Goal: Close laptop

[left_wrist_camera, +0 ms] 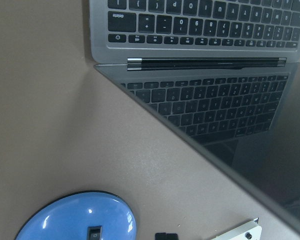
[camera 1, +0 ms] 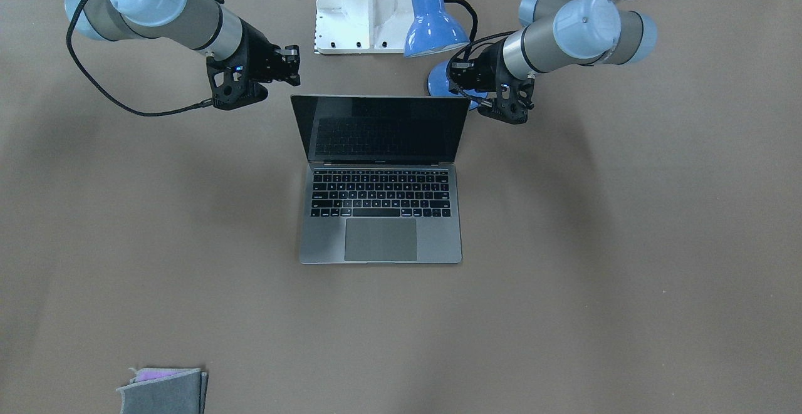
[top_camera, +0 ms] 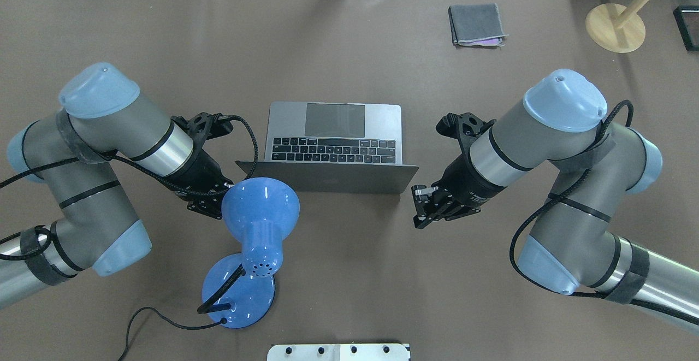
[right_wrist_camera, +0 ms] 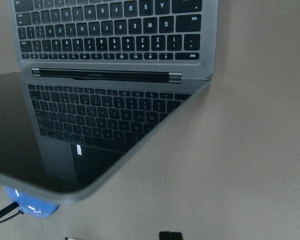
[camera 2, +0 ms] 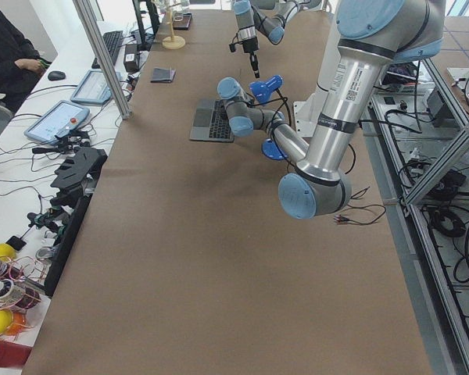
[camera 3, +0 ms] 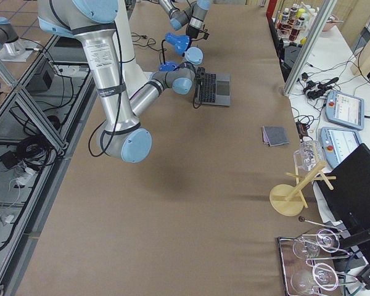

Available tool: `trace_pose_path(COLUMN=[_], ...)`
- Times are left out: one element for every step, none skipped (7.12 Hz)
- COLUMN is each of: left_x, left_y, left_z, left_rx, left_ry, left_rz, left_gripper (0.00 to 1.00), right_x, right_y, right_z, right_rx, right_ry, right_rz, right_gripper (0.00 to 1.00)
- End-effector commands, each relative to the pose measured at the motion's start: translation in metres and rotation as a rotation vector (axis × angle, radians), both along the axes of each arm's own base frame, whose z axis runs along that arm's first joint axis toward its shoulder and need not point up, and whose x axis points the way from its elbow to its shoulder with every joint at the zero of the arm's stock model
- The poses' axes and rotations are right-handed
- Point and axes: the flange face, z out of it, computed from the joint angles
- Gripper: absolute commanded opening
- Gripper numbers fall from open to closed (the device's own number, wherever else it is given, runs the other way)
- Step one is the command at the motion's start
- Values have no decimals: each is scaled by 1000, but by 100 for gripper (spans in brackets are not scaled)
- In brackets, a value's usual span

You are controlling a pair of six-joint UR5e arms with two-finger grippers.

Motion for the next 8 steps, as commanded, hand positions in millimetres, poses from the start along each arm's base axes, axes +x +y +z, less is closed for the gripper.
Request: trace_pose_path(left_x=[1, 4, 7, 9, 8, 8, 2, -4], left_y=[-1, -3, -6, -8, -13, -21, -28, -36], left_z=[-3, -15, -22, -20, -21, -23, -24, -25], left_rx=[3, 12, 12, 12, 11, 11, 12, 13], left_ry=[4, 17, 19, 16, 15, 15, 14, 14], left_rz=[0, 0, -1, -2, -9, -20, -35, -51], left_gripper=[0, 0, 0, 0, 0, 0, 0, 0], right_x=[-13, -16, -14, -8, -1, 5, 6, 6], right_y=[-22, -29, -36, -41, -49, -54, -55, -56], right_z=[-2, -4, -9, -9, -9, -9, -9, -10], right_rx=[5, 4, 8, 7, 9, 8, 8, 11], right_ry=[16, 17, 12, 12, 12, 11, 10, 10], right_rz=[35, 41, 52, 65, 80, 90, 90, 94], right_gripper=[0, 0, 0, 0, 0, 0, 0, 0])
